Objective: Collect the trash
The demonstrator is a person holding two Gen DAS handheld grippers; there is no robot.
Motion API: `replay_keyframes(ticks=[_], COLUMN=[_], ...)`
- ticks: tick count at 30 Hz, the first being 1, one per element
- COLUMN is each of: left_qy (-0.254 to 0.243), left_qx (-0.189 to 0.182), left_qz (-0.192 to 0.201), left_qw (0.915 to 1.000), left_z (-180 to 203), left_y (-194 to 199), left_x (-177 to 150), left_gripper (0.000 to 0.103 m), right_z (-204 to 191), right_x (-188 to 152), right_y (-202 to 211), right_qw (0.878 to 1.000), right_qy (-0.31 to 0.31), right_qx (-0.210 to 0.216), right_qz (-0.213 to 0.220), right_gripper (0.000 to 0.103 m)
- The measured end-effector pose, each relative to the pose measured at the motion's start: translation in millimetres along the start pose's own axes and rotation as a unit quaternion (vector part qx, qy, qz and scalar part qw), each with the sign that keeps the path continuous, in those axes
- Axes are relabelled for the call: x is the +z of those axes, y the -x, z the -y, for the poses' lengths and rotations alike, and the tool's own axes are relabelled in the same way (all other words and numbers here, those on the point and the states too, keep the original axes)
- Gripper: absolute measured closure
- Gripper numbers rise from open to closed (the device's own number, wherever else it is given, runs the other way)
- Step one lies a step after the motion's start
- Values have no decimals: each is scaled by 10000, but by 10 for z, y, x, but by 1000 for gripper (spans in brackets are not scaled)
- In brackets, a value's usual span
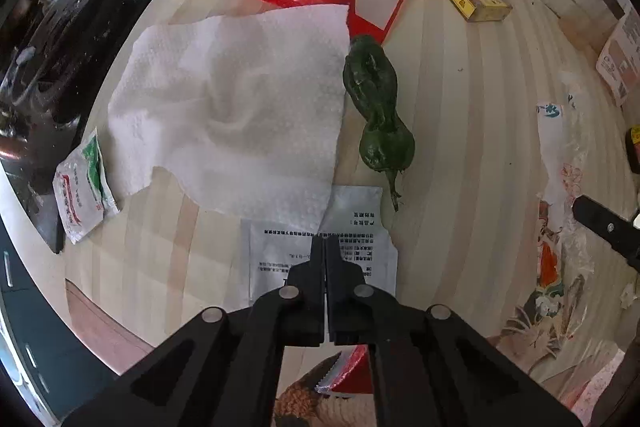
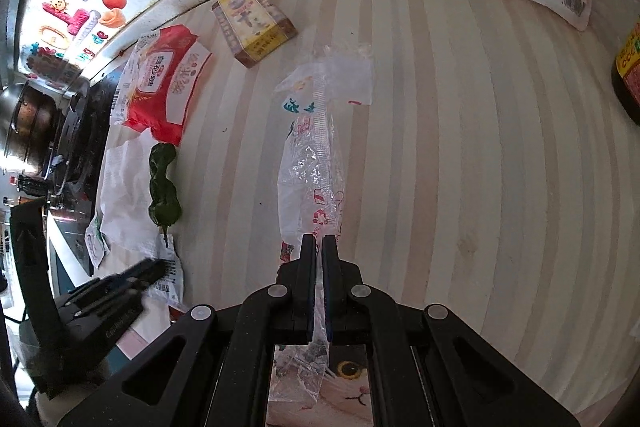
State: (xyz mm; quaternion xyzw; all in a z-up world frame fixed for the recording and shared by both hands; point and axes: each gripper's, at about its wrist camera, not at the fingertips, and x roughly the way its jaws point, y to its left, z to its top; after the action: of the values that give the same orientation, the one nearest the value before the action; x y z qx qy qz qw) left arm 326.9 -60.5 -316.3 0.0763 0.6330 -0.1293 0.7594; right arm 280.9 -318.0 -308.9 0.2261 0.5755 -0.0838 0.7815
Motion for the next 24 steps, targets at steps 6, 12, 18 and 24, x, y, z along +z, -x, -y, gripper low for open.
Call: replay_keyframes(ticks=[6, 12, 18, 24], left_qy=[255, 735, 1171, 979], left_qx=[-95, -340, -1119, -1214], left_qz=[187, 383, 134, 49], left_qw=[9995, 9960, 9867, 9878], left_z=[-207, -703, -893, -824], left_y=[251, 643, 283, -29], left_x=[-311, -634, -566, -422], left_gripper=[103, 103, 99, 50], right_z=[10, -45, -180, -281], right_x=[-6, 26, 32, 12], right_y=[53, 141, 58, 101], right_qw=[10000, 9999, 9997, 9993], right_qy=[26, 58, 92, 265], right_qx=[21, 87, 194, 221], right_qz=[33, 133, 83, 164], right_gripper=[100, 100, 100, 100])
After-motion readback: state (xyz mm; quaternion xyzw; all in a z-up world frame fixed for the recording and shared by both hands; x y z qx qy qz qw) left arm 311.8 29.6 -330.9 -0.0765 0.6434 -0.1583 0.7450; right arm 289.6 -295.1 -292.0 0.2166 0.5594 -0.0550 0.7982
